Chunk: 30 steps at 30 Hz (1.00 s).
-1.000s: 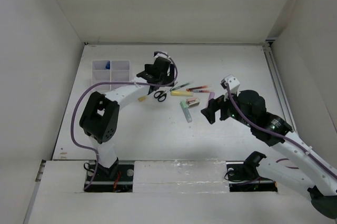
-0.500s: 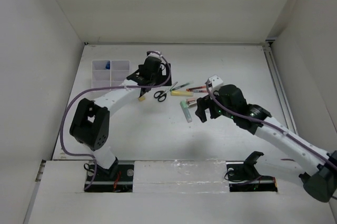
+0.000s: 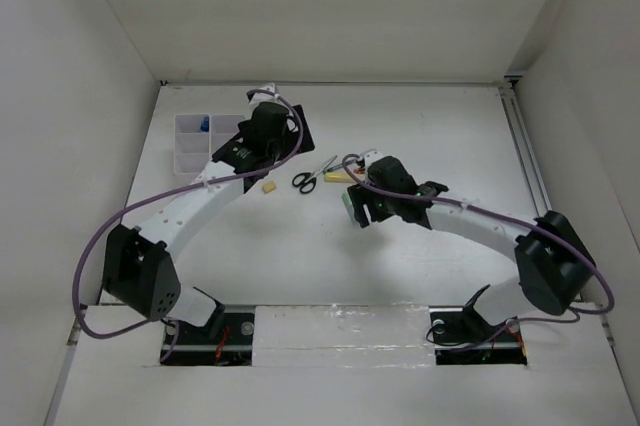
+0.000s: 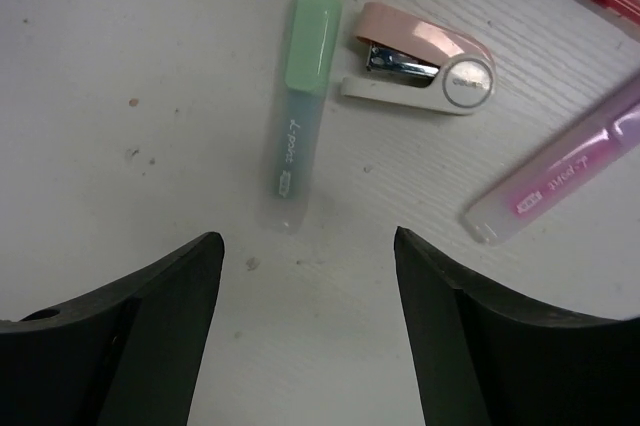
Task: Sort the stationery into containers
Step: Pick up the pen from the center of the board.
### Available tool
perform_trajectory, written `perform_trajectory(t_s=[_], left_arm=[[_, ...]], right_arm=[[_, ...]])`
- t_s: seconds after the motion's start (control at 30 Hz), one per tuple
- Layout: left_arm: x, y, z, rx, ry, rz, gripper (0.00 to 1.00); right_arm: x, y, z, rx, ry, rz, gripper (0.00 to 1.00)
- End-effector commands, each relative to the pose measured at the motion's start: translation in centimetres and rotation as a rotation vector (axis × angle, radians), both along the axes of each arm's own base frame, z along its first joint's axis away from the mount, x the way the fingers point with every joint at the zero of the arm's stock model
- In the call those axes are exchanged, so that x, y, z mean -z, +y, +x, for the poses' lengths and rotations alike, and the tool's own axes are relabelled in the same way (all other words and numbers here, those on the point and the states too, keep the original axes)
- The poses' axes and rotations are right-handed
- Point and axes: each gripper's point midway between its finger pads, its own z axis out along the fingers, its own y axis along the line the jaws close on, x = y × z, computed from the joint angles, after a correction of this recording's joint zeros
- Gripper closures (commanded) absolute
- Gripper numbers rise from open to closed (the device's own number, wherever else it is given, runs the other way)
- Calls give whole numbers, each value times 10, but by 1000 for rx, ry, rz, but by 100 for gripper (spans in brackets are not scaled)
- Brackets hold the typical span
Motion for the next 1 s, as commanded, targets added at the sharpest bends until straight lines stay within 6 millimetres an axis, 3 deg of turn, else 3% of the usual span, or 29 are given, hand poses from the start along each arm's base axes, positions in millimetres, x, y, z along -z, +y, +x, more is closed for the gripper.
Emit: perform_trajectory(t_s=[0.0,0.2,0.27,0.5,0.6,0.7,0.77,0.87,0.97], left_arm=[[-40,5,-13,-22,-49,-79,0],[-77,28,-33,-82,-128,-110,0],[-84,30,-36,-81,-145,-121,0],[-84,32,-39,-81,-147,-122,0],[-85,33,-38,-89,-150,-118,0],[-79,32,-37,-94,-132,-116,0],[-79,32,-37,-98,-131,-123,0],[-75,21,-43,-36,-128,-166,0],[-80,3,-58,68,-136,-265,0]], right_arm=[[-6,30,23,-3,-55,42,26],[26,50,29,-6,-33,-37,27],[37,47,30,18,-24,-91,33],[67,52,21,2,51,-123,43],[78,51,18,16,73,-130,63],[90,45,15,32,90,-155,89],[93,45,10,31,100,-157,100],[70,51,9,28,52,-96,100],[24,58,7,23,-35,30,100]])
